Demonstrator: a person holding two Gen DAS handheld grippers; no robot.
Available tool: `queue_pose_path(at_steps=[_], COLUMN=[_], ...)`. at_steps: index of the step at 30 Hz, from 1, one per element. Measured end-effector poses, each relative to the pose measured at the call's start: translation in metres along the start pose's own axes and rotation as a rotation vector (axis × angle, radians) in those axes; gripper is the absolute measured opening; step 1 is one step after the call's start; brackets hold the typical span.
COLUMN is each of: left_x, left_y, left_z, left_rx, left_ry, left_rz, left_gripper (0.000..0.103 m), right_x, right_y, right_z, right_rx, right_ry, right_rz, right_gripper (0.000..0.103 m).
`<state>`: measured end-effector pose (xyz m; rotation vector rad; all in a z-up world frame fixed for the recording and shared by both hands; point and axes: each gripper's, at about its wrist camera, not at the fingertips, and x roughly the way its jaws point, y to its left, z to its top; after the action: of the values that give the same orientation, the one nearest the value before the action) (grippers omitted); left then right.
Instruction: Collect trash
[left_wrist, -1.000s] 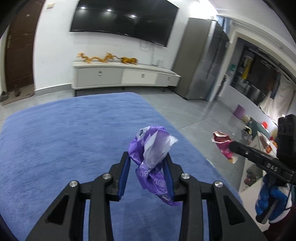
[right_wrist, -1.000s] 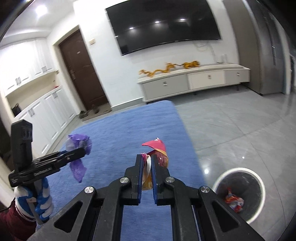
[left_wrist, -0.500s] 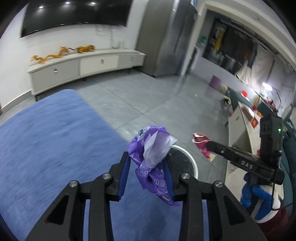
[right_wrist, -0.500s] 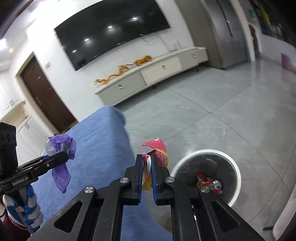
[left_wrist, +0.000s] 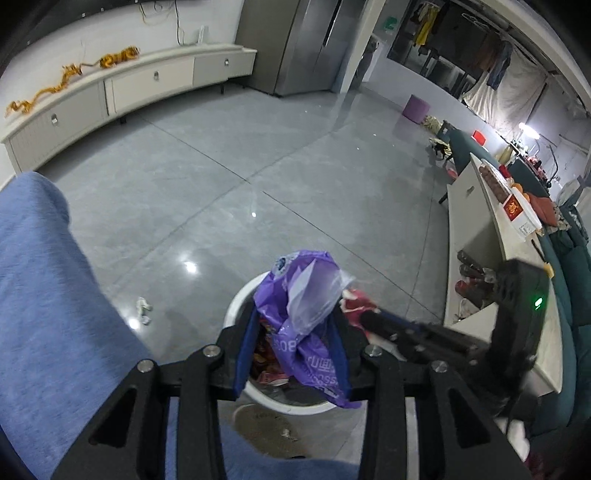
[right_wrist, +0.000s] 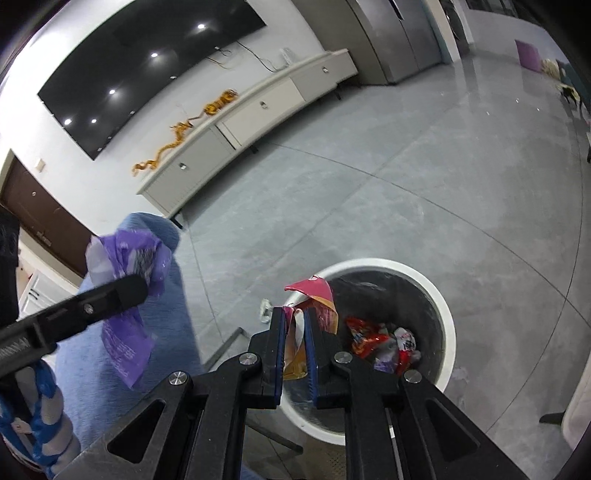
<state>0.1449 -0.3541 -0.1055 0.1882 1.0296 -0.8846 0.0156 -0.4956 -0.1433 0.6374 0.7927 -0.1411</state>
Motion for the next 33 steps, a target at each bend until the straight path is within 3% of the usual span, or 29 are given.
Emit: queue_pose_path(at_steps=[3, 5, 9, 15, 23, 33], left_x=[0.015, 0.021, 0.028, 0.015, -0.047, -0.141], left_y=[0.0, 0.002, 0.007, 0.007, 0.018, 0.067], left_z=[0.006, 0.009, 0.009, 0.002, -0.023, -0.079], left_rx=[-0.029, -0.052, -0.076, -0.084, -0.065, -0.163], left_ry=[0.017, 0.019, 0.03, 0.002, -0.15, -0.307], left_rz=[-0.018, -0.026, -0.034, -0.022, 0.139, 0.346], left_gripper=[0.046, 0.061, 0.062, 0.062, 0.063, 0.064], right_x=[0.009, 0.016, 0.022, 0.019, -0.008, -0.045], right_y=[-0.013, -0.019, -0.03, -0.031, 0.021, 0.119], right_z=[0.0, 0.0, -0.003, -0.005, 0.001, -0.019], right_rx=[0.019, 0.029, 0.051, 0.061, -0.064, -0.273], right_ry=[0.016, 0.03, 0.045, 0.05, -0.008, -0.091], right_rz=[-0.026, -0.045, -0.067, -0.09, -0.123, -0.093], right_gripper=[0.015, 0.023, 0.035, 0.039, 0.045, 0.059])
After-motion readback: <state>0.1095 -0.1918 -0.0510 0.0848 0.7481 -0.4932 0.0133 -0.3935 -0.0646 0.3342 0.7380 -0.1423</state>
